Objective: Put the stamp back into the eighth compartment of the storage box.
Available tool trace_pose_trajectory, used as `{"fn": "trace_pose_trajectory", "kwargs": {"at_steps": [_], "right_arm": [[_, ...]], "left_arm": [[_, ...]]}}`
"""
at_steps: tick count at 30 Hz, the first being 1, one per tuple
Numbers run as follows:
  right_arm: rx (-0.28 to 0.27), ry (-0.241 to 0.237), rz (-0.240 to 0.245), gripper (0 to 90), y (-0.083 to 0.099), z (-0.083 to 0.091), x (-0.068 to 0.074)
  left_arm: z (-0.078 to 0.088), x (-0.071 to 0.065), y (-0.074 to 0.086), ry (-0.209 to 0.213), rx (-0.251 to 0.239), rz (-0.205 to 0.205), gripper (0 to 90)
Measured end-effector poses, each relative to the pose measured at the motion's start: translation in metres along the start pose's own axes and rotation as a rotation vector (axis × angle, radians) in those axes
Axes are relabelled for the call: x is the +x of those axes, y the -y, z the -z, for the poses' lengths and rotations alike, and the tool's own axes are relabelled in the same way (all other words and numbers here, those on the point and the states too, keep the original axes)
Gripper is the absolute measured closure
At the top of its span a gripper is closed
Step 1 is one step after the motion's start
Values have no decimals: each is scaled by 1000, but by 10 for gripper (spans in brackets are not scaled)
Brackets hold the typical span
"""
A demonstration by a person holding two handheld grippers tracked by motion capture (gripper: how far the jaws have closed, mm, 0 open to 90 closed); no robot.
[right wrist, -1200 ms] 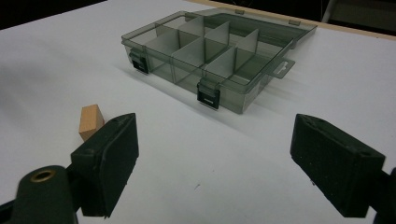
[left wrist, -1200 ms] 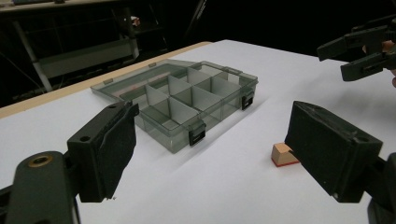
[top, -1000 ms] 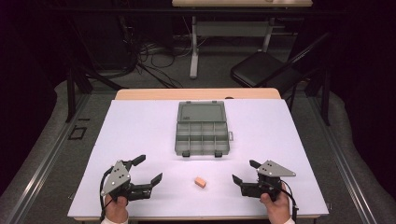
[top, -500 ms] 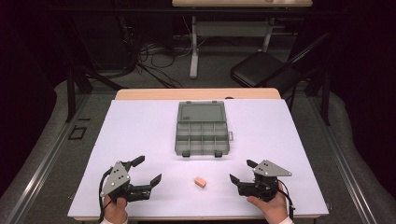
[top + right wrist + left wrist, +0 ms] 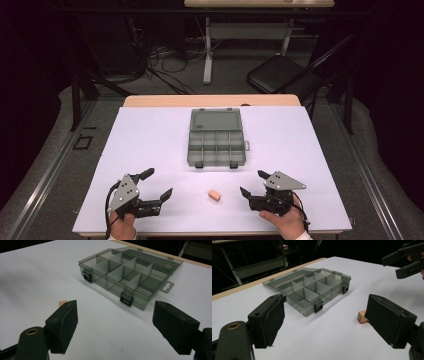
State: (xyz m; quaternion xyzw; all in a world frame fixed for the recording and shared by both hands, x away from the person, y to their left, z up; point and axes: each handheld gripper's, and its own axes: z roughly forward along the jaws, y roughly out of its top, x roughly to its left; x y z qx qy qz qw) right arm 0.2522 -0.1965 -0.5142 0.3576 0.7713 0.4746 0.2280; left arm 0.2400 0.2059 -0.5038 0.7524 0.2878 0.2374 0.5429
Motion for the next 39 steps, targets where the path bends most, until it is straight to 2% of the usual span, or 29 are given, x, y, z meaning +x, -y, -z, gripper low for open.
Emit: {"fn": "trace_pose_trajectory", "kwargs": {"at_steps": [2, 7, 12, 22, 33, 39], "right_arm": [[17, -7, 7, 200, -4, -2, 2], [17, -28, 3, 228, -14, -5, 5], [48, -55, 7, 249, -23, -17, 13], [62, -93, 17, 288, -32, -34, 25], [89, -120, 22, 343, -30, -50, 37], [109, -128, 38, 395, -22, -58, 43]], "left_arm": [[0, 1, 0, -1, 0, 7, 160], [-1, 2, 1, -1, 0, 15, 161], [-2, 1, 1, 4, 2, 15, 161], [-2, 0, 1, 1, 3, 13, 160], [-2, -1, 1, 2, 7, 11, 160], [-3, -1, 2, 7, 11, 8, 161]]}}
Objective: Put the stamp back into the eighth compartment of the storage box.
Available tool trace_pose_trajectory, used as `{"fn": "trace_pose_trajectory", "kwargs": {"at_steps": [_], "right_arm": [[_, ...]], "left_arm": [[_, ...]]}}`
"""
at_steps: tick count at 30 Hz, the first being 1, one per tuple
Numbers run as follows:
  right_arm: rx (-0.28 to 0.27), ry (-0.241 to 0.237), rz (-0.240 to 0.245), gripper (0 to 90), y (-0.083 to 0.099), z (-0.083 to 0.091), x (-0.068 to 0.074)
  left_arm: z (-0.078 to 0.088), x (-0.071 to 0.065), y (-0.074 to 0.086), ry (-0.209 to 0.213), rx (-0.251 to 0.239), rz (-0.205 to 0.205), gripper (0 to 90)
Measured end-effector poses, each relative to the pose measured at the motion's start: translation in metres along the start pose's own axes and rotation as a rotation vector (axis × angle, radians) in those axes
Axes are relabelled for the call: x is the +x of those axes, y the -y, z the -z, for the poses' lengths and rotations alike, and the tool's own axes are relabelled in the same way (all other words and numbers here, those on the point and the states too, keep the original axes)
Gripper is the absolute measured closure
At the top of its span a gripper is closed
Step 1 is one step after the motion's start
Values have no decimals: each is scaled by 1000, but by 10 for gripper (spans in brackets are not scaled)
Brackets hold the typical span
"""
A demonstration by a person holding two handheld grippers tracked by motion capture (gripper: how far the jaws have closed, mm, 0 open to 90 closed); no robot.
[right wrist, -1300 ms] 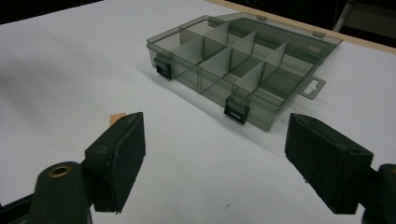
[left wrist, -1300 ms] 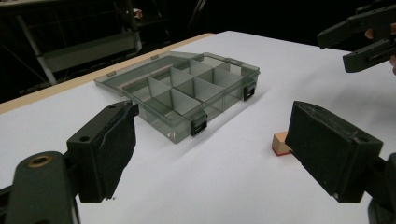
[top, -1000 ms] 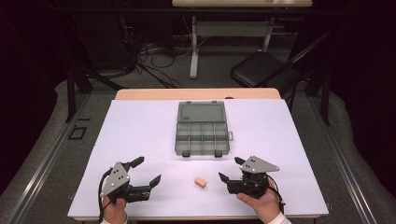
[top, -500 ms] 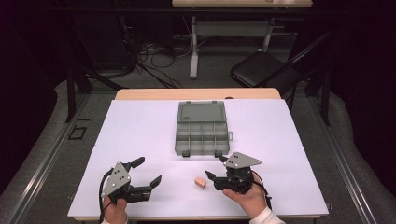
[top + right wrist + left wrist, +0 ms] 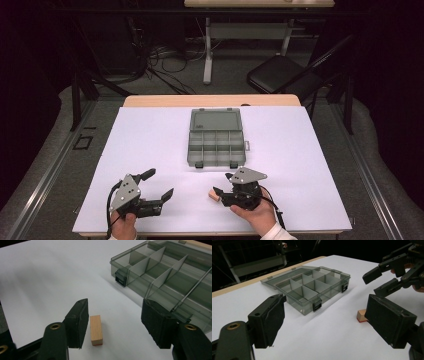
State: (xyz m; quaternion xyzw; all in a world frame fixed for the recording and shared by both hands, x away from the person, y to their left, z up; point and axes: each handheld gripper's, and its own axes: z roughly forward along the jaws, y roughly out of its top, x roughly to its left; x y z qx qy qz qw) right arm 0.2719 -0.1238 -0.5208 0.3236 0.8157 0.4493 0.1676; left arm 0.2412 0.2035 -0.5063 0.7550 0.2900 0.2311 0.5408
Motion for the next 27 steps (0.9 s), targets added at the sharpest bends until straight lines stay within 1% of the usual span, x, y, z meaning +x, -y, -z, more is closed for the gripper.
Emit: {"fn": "trace_pose_trajectory", "kwargs": {"at_steps": [2, 6, 7, 8, 11, 12, 14, 15, 17, 19, 22, 27], "right_arm": [[12, -17, 1, 439, 4, -5, 2], [31, -29, 7, 450, 9, -11, 4], [42, -42, 7, 479, 11, -14, 5], [48, -45, 11, 483, 12, -16, 5], [53, -46, 12, 494, 13, -18, 6], [55, -46, 10, 518, 13, -19, 6], [56, -62, 8, 534, 15, -21, 7], [49, -62, 11, 547, 16, -23, 7], [61, -74, 5, 567, 18, -25, 8], [62, -67, 12, 577, 20, -27, 8], [68, -71, 7, 596, 20, -28, 9], [77, -69, 21, 623, 23, -31, 10]], "left_arm": [[0, 0, 0, 0, 5, 1, 161], [-1, 0, 0, 2, 5, 2, 161], [-1, 0, 0, 2, 5, 3, 161], [-1, 0, 0, 3, 7, 2, 161], [-1, 0, 0, 3, 7, 0, 161], [-1, 0, 1, 6, 8, -1, 161], [-1, 0, 1, 6, 10, -2, 161], [-2, 1, 1, 6, 10, -3, 161], [-2, 1, 1, 7, 11, -2, 161], [-2, 0, 1, 6, 11, -1, 161], [-2, 1, 1, 9, 12, -1, 161], [-2, 0, 1, 12, 15, -3, 161]]}}
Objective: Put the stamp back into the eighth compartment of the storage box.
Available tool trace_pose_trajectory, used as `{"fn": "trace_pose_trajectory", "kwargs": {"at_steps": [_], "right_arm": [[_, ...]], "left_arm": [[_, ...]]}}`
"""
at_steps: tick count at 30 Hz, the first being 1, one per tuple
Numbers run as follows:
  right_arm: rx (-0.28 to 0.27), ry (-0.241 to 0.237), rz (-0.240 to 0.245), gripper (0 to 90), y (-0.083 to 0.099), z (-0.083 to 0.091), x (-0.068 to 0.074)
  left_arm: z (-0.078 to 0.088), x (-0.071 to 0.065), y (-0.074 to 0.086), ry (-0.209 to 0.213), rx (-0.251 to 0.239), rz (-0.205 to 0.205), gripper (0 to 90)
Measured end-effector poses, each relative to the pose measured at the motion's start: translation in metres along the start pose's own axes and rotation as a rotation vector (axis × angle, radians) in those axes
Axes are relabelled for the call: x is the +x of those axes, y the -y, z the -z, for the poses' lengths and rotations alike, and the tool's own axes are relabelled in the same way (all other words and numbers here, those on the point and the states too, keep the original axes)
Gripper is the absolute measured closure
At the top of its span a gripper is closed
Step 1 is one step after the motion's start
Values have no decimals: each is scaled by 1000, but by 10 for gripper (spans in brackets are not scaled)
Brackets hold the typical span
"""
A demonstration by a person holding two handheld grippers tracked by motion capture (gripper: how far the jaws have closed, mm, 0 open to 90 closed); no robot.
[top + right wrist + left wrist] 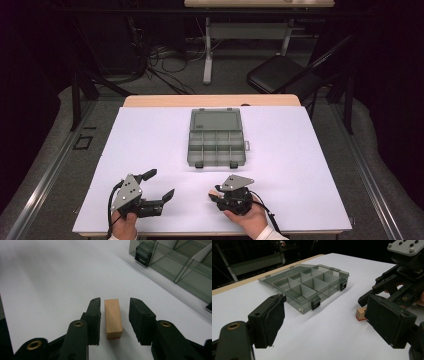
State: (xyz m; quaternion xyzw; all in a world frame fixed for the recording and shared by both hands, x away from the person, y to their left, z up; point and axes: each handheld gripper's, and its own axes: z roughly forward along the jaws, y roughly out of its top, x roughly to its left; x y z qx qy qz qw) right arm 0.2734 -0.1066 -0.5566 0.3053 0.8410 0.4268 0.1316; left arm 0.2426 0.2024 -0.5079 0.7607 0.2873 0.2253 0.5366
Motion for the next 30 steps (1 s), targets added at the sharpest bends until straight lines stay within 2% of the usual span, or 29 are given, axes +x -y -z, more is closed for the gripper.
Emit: {"fn": "trace_pose_trajectory", "kwargs": {"at_steps": [10, 30], "right_arm": [[26, -10, 19, 675, 3, -5, 1], [43, -15, 23, 756, 4, -8, 1]], "left_arm": [[-1, 1, 1, 2, 6, 5, 161], [-1, 1, 1, 5, 7, 5, 161]]}}
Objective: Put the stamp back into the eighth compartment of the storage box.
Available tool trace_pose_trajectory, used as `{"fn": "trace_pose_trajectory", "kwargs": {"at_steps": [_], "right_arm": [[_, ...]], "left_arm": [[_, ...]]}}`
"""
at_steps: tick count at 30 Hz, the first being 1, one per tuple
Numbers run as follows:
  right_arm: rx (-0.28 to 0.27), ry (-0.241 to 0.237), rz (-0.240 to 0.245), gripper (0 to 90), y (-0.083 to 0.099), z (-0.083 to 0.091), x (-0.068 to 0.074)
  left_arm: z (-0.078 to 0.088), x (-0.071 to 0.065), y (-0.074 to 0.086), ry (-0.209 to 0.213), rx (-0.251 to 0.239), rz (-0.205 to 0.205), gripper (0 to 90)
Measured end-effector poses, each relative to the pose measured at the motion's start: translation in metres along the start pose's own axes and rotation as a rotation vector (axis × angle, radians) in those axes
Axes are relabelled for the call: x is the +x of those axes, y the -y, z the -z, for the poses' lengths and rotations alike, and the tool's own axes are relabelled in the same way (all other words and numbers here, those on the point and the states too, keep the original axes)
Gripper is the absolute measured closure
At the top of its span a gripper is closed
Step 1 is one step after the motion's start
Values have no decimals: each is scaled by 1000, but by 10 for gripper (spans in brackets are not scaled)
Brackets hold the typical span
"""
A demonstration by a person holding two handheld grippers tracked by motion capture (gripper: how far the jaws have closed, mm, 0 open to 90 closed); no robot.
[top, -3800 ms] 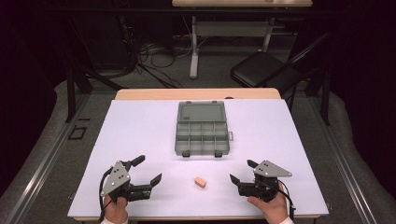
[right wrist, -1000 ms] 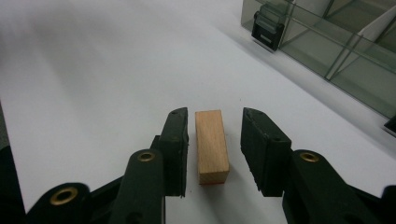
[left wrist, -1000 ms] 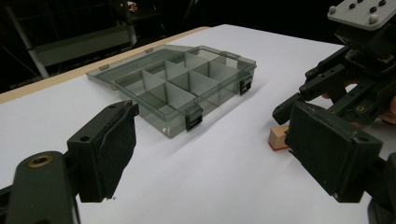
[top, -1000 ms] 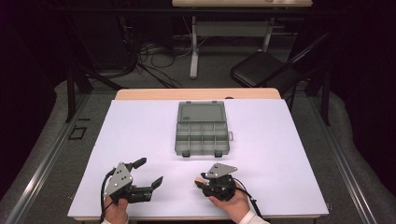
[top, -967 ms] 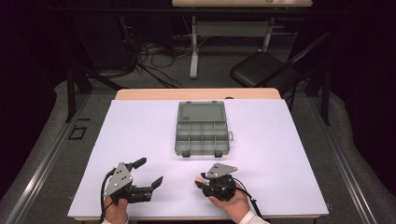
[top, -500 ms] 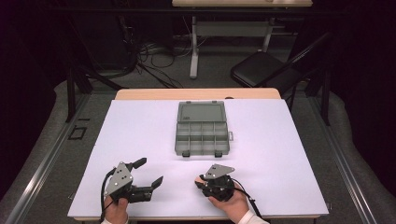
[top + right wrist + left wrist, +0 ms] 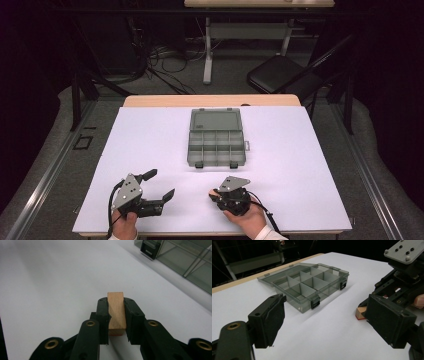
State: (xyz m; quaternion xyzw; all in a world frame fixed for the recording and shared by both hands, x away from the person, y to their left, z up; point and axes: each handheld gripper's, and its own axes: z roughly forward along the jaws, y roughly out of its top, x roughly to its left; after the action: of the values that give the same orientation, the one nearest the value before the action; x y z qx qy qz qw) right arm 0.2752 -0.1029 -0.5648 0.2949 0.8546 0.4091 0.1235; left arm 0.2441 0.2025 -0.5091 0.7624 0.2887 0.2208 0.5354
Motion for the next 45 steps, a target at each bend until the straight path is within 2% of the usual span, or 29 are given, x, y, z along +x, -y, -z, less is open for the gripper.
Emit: {"fn": "trace_pose_trajectory", "kwargs": {"at_steps": [5, 11, 19, 21, 28, 34, 40, 45], "right_arm": [[-7, -1, 5, 757, 0, 0, 0], [-41, 5, 3, 758, -2, 7, 0], [-93, 5, -28, 759, -7, 25, -7], [-108, 15, -27, 758, -9, 32, -10], [-141, 25, -70, 758, -11, 45, -20], [-172, 62, -104, 759, -13, 62, -35], [-180, 87, -132, 758, -11, 71, -46], [-185, 98, -143, 758, -10, 73, -50]], "left_arm": [[-1, 0, 0, 1, -1, 2, 162], [0, 1, 0, -6, -3, 6, 162], [0, 2, 1, -10, 0, 9, 162], [0, 2, 1, -11, 2, 9, 162], [0, 3, 1, -14, 6, 9, 163], [0, 3, 1, -16, 2, 14, 163], [0, 4, 1, -20, 0, 15, 163], [0, 4, 1, -20, 0, 14, 163]]}}
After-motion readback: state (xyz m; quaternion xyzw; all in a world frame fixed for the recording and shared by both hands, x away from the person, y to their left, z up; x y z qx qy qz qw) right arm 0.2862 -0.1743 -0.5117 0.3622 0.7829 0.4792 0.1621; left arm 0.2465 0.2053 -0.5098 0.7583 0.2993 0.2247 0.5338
